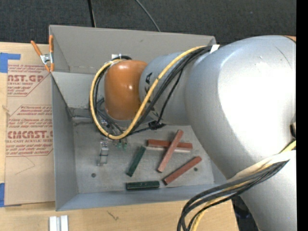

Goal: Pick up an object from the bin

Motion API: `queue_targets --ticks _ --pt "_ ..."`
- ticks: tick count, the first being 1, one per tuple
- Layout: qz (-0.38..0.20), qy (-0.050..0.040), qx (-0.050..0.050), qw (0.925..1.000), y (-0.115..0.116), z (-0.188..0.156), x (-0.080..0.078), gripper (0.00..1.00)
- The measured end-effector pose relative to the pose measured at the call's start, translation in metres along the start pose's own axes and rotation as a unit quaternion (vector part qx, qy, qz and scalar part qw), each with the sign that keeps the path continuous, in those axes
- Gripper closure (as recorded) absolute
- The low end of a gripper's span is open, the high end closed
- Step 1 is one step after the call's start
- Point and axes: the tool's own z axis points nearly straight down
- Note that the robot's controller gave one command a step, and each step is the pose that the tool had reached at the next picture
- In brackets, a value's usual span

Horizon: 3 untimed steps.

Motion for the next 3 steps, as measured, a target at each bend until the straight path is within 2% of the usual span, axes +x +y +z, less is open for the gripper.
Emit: queue_targets --ticks 2,3 --pt "-0.003 0.0032 0.001 1.0000 -0.009 -0.004 0.009 0.00" --pt "-0.055 -0.0041 -0.001 0.9985 -0.022 -0.039 0.006 0.00"
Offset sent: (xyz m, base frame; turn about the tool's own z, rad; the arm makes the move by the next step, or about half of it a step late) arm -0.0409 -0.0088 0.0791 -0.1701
